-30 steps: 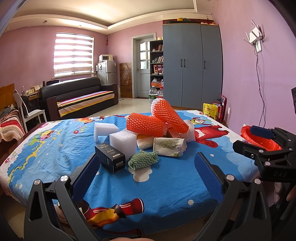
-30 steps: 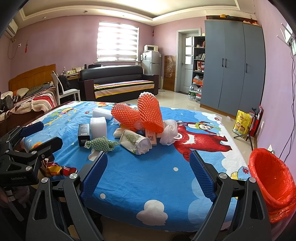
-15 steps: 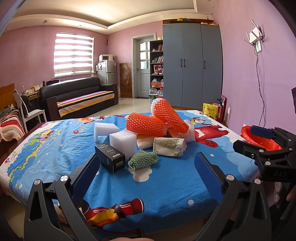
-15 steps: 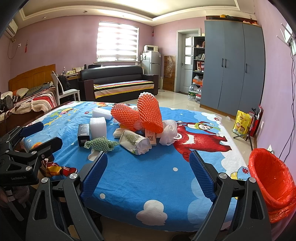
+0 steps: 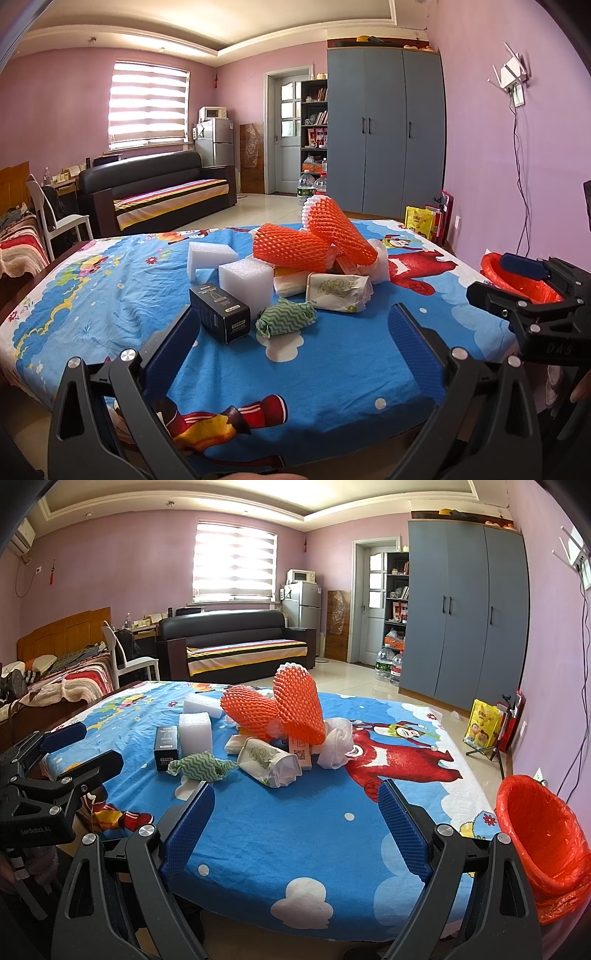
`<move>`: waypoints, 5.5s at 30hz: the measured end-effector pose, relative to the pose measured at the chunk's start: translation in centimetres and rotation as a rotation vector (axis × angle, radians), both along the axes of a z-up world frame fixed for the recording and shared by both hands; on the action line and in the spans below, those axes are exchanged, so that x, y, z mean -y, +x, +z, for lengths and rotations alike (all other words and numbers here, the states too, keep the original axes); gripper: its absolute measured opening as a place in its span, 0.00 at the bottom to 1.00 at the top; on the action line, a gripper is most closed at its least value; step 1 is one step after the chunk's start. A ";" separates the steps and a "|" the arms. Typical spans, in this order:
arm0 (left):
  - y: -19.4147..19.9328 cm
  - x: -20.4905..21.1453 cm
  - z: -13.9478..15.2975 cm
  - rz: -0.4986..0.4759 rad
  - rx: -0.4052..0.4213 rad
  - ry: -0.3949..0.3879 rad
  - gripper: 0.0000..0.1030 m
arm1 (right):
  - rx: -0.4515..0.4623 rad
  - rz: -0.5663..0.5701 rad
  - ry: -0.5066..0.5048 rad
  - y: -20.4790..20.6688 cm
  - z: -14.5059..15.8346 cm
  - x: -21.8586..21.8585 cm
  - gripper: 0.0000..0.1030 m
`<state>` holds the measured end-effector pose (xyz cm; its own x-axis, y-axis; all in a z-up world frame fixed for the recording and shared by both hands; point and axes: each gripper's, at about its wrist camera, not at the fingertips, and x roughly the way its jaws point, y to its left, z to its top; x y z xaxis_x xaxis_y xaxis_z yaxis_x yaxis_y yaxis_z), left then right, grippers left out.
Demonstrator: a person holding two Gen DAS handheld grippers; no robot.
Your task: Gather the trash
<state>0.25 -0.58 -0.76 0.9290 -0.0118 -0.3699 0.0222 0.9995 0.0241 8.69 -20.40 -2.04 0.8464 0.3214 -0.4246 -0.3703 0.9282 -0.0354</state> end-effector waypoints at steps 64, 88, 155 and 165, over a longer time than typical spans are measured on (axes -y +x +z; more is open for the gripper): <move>16.6 -9.5 -5.9 0.177 -0.446 -0.123 0.47 | -0.281 0.242 -0.195 16.9 -4.8 -5.5 0.30; 12.3 -10.1 -3.0 0.198 -0.324 -0.158 0.75 | -0.264 0.211 -0.100 15.0 -3.5 -1.8 0.78; 17.0 22.5 1.5 -0.371 -0.056 0.018 0.37 | -0.022 -0.349 0.063 8.0 2.1 19.8 0.39; 18.7 32.7 0.4 -0.564 -0.072 0.034 0.37 | -0.051 -0.600 0.020 6.1 0.6 27.5 0.39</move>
